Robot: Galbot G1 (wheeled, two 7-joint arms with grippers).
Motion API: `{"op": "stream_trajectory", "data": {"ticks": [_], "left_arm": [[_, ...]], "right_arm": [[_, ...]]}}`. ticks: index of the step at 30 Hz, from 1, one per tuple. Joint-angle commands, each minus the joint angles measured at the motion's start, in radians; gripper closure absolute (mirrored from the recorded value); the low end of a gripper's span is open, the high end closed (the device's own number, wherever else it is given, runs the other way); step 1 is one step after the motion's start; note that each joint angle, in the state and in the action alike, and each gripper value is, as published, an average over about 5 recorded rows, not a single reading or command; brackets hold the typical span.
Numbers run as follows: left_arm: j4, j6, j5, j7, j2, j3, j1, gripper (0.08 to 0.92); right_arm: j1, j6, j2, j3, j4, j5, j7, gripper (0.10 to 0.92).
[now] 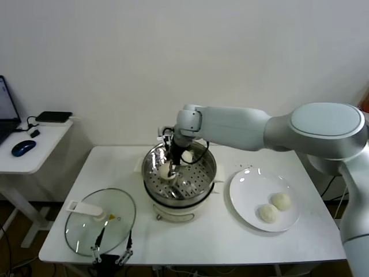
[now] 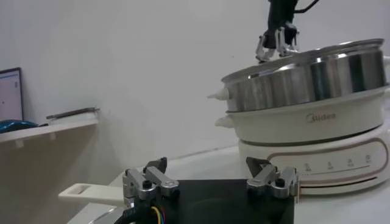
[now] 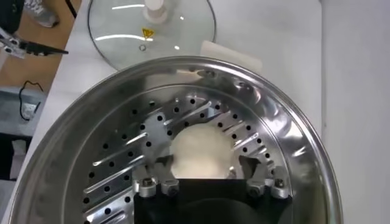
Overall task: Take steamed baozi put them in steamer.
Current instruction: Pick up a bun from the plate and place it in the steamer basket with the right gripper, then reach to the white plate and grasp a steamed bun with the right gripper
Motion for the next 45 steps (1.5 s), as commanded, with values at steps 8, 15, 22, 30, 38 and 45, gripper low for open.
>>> {"op": "stream_trajectory", "data": {"ticks": [8,15,22,30,38,45], "left_arm": [[-0.008,-0.001,0.002,0.000,-0.036,0.001,0.009,0.177],[-0.011,-0.003,0.004,0.000,-0.036,0.002,0.013,0.177],[-0.014,-0.001,0.007,-0.001,-0.037,0.000,0.016,0.177],[-0.008,0.001,0.012,0.000,-0.044,-0.004,0.013,0.177],[0.004,-0.002,0.020,-0.002,-0.048,-0.005,0.017,0.177],[0.009,-0.004,0.023,-0.004,-0.049,-0.008,0.018,0.177]], "right_arm": [[0.317,0.127,-0.299,-0.202,0.225,0.057,-0.202,0.203],[0.416,0.247,-0.493,-0.350,0.298,-0.067,-0.303,0.203],[0.332,0.274,-0.622,-0.376,0.331,-0.250,-0.265,0.203],[0.167,0.232,-0.724,-0.322,0.340,-0.382,-0.186,0.203],[-0.012,0.208,-0.759,-0.203,0.308,-0.459,-0.160,0.203],[-0.106,0.205,-0.750,-0.135,0.276,-0.490,-0.149,0.203]]}}
